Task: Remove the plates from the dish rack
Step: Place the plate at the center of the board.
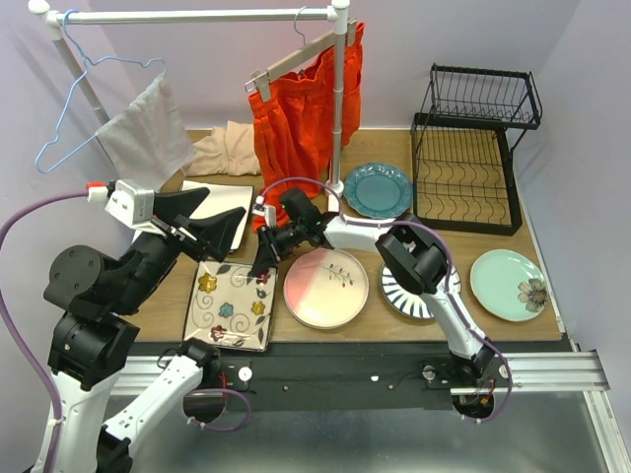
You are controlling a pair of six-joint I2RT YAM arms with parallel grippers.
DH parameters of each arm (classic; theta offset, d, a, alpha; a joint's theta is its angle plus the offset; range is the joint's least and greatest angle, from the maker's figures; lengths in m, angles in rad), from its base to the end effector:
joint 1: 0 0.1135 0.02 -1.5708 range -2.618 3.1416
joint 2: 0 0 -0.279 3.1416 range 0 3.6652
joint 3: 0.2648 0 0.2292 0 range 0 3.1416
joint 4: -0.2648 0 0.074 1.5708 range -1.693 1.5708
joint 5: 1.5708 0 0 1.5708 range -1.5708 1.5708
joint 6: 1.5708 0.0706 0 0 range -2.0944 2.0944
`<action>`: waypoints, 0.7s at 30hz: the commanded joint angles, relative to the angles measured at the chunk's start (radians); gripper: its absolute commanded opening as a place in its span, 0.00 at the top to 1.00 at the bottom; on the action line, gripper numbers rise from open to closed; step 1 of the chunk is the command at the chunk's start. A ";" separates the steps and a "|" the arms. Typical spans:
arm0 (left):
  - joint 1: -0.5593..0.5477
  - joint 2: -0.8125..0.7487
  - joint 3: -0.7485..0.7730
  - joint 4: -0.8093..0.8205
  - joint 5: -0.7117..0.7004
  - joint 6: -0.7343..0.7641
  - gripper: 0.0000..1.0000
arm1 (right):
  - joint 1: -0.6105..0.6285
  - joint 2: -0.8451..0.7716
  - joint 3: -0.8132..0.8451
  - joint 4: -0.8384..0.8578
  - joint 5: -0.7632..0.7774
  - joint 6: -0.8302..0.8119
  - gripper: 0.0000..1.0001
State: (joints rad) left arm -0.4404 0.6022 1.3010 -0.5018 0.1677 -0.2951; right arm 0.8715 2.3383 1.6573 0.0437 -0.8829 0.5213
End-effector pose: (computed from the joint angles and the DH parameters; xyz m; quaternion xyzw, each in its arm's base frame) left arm 0.0508 -0.0370 0.4879 0.1105 0.6255 -0.3266 0.6999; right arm 0.2922 0.4322 0.1509 -0.3300 0.7616 0.5537 0.0674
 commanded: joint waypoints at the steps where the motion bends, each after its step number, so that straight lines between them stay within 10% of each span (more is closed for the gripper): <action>1: 0.000 -0.001 0.001 0.023 0.027 0.001 0.12 | -0.037 0.038 0.050 -0.041 0.016 -0.026 0.69; 12: 0.002 0.004 0.003 0.037 0.033 0.001 0.12 | -0.057 0.134 0.179 -0.199 0.148 -0.113 0.82; 21: 0.002 -0.004 -0.017 0.039 -0.003 0.013 0.12 | -0.062 0.081 0.240 -0.248 0.211 -0.113 0.74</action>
State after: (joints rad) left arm -0.4404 0.6037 1.2995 -0.4870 0.1741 -0.2951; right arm 0.8158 2.4535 1.8420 -0.1562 -0.7403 0.4263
